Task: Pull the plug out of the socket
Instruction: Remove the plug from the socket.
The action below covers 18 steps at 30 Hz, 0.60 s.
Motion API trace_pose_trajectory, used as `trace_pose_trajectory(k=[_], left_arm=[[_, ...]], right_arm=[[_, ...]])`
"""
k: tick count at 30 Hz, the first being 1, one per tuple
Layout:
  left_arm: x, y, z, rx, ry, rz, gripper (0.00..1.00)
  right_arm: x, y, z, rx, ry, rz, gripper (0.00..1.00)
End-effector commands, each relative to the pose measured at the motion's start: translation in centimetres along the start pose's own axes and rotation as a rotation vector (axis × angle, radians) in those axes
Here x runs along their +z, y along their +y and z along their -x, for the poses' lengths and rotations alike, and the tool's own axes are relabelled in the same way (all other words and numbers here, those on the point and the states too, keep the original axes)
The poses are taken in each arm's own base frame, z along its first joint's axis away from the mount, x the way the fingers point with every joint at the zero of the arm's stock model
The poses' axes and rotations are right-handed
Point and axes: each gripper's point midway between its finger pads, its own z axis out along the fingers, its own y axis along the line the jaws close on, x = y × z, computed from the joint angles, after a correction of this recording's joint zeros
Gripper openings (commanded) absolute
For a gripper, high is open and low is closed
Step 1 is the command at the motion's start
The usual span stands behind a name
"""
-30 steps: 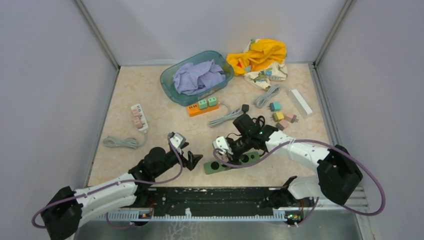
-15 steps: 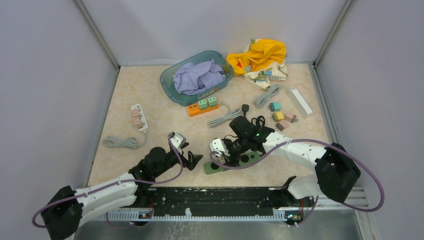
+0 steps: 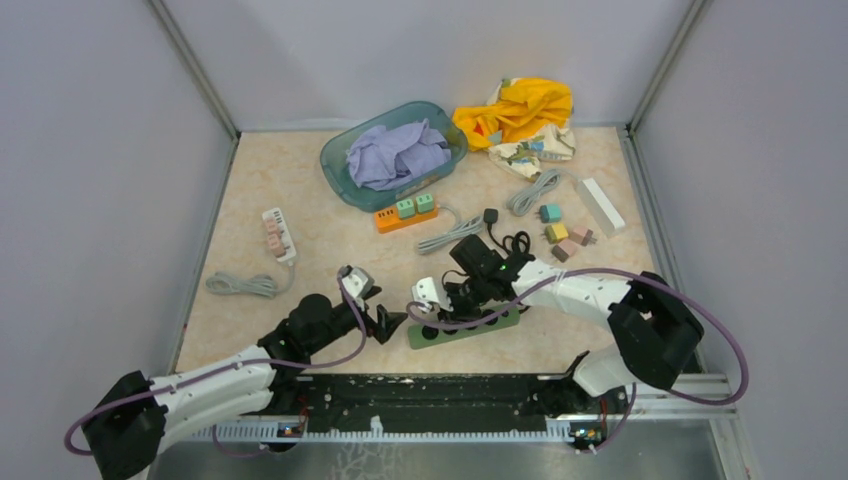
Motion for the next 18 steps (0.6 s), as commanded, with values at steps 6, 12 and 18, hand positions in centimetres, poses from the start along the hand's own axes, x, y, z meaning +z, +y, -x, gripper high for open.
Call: trace_pose_trajectory(k=[6, 12, 18], left_arm=[[-0.4, -4.7, 0.7, 0.111, -0.11, -0.303, 1.0], [0.5, -6.5, -0.9, 0.24, -0.062, -0.388, 1.0], [2.5, -7.4, -3.1, 0.353, 0.013, -0.413, 1.0]], right_arm=[[-0.8, -1.8, 2.1, -0.019, -0.004, -0.048, 0.0], [-1.0, -2.1, 2.1, -0.025, 0.001, -0.062, 0.0], [-1.1, -2.0, 2.1, -0.033, 0.002, -0.062, 0.0]])
